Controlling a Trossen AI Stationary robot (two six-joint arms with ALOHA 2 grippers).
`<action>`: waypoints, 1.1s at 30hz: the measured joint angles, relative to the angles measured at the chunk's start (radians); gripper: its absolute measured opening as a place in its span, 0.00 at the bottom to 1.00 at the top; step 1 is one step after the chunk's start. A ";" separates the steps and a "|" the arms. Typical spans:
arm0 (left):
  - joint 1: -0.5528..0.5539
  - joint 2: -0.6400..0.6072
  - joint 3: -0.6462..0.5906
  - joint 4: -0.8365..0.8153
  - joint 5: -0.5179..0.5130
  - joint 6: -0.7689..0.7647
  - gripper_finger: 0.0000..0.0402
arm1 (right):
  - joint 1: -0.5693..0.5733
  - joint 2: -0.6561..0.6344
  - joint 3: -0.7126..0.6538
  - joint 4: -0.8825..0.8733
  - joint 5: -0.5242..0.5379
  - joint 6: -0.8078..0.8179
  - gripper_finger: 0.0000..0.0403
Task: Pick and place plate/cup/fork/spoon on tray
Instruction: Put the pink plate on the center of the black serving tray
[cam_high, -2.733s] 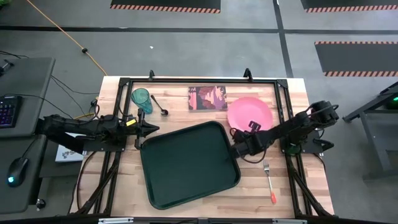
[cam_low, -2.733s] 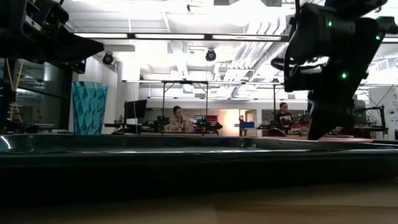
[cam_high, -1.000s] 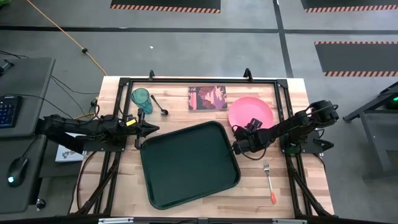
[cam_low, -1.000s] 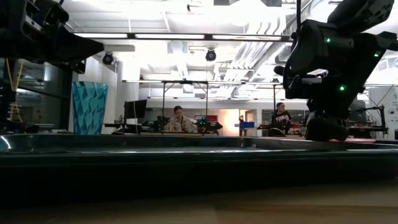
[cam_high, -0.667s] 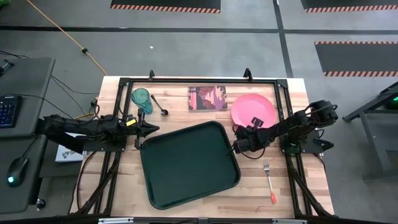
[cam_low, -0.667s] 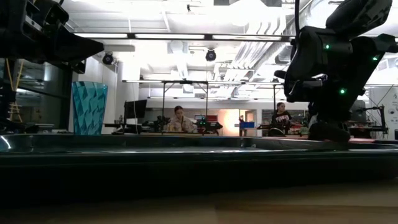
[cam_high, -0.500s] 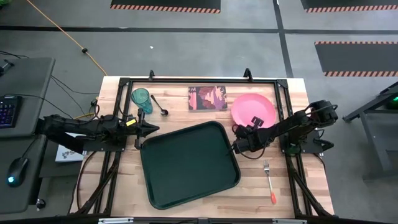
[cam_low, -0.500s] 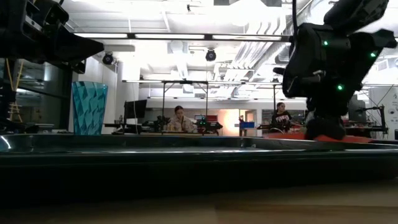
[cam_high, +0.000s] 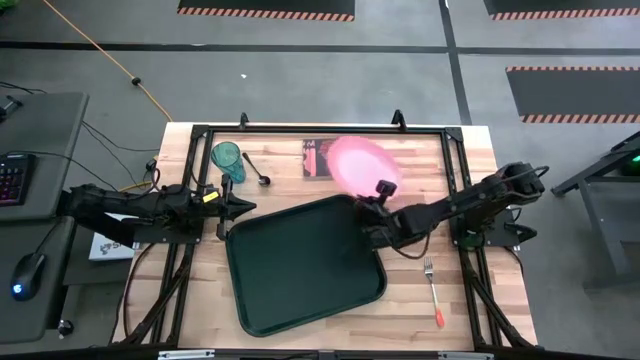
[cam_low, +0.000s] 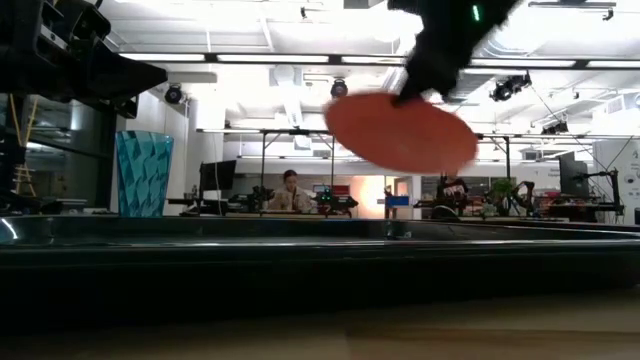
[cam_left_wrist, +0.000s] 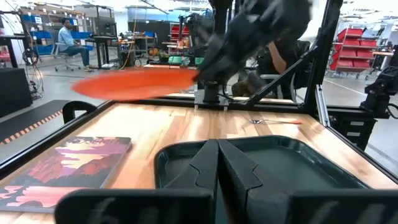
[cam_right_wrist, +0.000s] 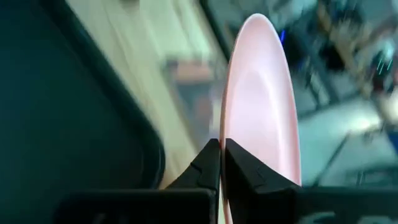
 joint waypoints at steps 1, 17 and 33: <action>0.000 0.000 0.000 0.000 0.000 0.000 0.00 | 0.012 0.000 0.024 0.029 0.001 -0.049 0.00; 0.000 0.000 0.000 0.000 0.000 0.000 0.00 | 0.149 0.195 0.125 0.345 -0.615 -0.366 0.00; 0.000 0.000 0.000 0.000 0.000 0.000 0.00 | 0.183 0.341 0.197 0.278 -0.638 -0.248 0.00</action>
